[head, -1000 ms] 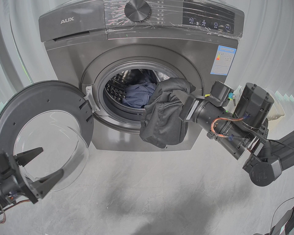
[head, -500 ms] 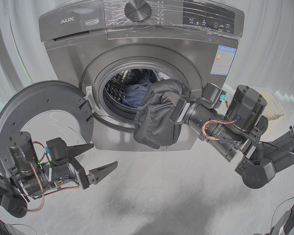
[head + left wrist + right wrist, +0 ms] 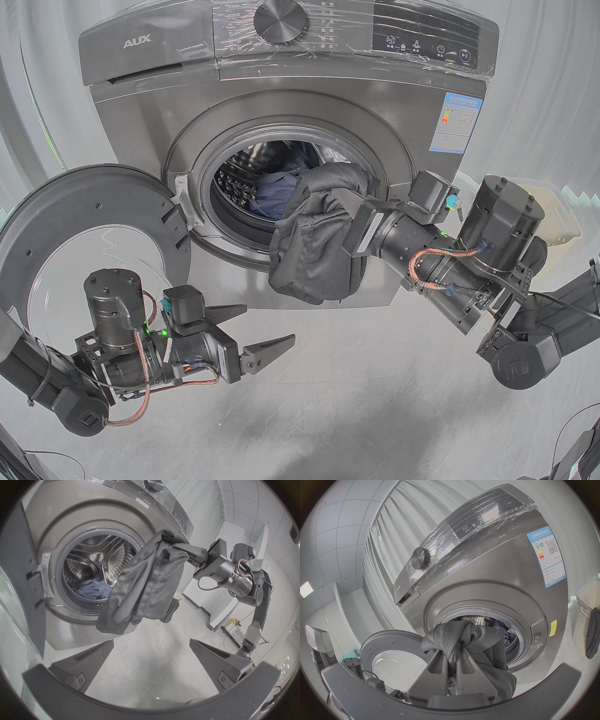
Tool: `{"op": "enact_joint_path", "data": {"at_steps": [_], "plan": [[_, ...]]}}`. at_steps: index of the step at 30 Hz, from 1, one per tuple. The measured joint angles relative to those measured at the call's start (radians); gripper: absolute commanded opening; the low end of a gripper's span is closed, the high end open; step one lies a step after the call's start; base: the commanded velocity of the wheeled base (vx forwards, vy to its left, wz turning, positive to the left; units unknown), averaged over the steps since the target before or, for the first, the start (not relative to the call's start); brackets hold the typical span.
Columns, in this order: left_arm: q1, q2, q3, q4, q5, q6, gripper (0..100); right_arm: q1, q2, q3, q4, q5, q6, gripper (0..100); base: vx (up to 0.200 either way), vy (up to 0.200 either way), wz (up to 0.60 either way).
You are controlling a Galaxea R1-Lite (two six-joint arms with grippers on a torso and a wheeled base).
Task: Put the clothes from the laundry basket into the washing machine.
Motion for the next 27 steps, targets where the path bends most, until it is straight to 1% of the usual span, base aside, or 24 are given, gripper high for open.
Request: {"op": "enact_joint_path", "data": {"at_steps": [5,12,14,17,22,27], "plan": [[-0.038,0.044,-0.064,-0.009,0.0,-0.071,100,0.001,0.0,0.0,0.0,0.0,0.0,0,0.0,0.0,0.0],[-0.065,0.1,-0.143,-0.019,-0.003,-0.135,100,0.002,0.001,0.0,0.0,0.0,-0.004,0,0.0,0.0,0.0],[-0.069,0.118,-0.164,-0.027,-0.003,-0.157,100,0.002,0.001,0.0,0.0,0.0,-0.004,0,0.0,0.0,0.0],[-0.072,0.145,-0.187,-0.046,-0.001,-0.17,100,0.002,0.002,0.0,0.0,0.0,-0.004,0,0.0,0.0,0.0],[-0.074,0.195,-0.224,-0.084,0.004,-0.174,100,0.002,0.003,0.0,0.0,0.0,-0.005,0,0.0,0.0,0.0],[-0.074,0.236,-0.26,-0.1,0.007,-0.175,100,0.005,0.003,0.0,0.0,0.0,-0.006,0,0.0,0.0,0.0]]}}
